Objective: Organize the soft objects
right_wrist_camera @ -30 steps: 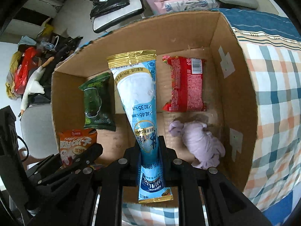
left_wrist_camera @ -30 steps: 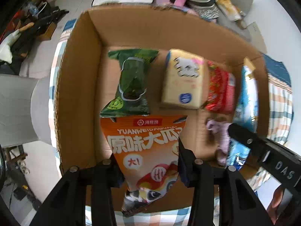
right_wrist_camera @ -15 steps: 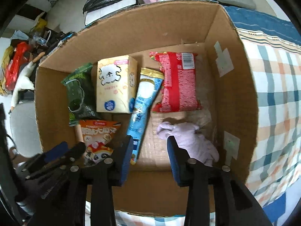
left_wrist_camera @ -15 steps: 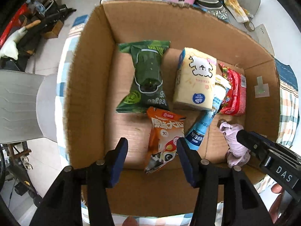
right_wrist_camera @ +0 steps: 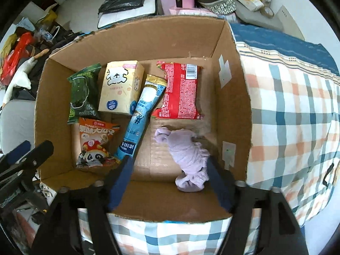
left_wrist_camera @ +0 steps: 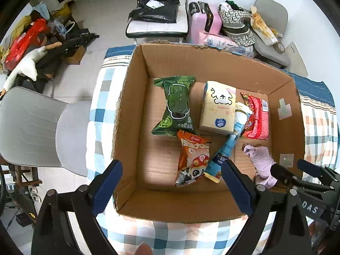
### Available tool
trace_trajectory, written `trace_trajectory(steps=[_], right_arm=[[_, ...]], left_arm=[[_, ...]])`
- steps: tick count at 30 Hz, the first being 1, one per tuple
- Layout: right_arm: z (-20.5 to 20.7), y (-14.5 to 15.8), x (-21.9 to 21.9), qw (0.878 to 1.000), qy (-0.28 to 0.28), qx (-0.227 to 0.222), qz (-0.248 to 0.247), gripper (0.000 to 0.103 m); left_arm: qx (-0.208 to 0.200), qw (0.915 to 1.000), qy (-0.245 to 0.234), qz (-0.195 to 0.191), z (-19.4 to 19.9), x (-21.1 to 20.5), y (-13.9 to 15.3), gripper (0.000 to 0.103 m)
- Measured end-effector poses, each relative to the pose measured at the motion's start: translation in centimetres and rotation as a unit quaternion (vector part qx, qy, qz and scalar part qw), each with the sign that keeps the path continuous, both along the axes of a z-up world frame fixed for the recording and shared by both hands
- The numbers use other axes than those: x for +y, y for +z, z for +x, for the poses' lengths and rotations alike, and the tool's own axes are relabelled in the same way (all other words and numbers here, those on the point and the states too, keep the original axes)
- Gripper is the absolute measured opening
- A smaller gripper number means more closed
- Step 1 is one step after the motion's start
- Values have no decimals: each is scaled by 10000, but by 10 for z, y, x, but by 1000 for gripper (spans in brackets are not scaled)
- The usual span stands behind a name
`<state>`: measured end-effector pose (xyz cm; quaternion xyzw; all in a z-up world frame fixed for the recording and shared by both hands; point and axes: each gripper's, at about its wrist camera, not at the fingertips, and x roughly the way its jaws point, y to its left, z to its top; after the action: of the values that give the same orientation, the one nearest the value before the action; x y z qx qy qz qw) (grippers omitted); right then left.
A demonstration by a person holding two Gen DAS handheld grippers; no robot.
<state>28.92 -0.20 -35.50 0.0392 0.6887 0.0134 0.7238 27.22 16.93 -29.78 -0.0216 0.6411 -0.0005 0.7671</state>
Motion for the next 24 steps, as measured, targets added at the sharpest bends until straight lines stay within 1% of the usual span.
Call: trace_trajectory(steps=[1,5,11,14,15,20,21,24], right_arm=[[-2,4,-2,10000,8,-30,-7,95],[-10,15,-4,9998,36,-163,-78,102],[-22,33,-11,9993,-21,-355,-91,103],[-33,49,-15,9988,-54,-483,-25,103],[-38,57,-16,9983,-60,-573,-9,103],[-67,108,-21,9941,-45,-1088,9,103],[-75,122,-22,9925,-42,-1223,34,103],[-100,162,-24,9866,-9,-1630,52,103]], left_arm=[[-46,10000,16,44,-3,-1,3,95],[-165,9998,70,27,-12,-5,10,95],[-379,9991,133,111,-29,-10,30,95],[-621,9978,148,183,-43,-14,51,95],[-680,9974,148,199,-46,-14,57,95],[-1177,9927,107,247,-78,-21,107,95],[-1299,9912,114,234,-87,-23,120,95],[-1542,9877,119,223,-108,-24,148,95]])
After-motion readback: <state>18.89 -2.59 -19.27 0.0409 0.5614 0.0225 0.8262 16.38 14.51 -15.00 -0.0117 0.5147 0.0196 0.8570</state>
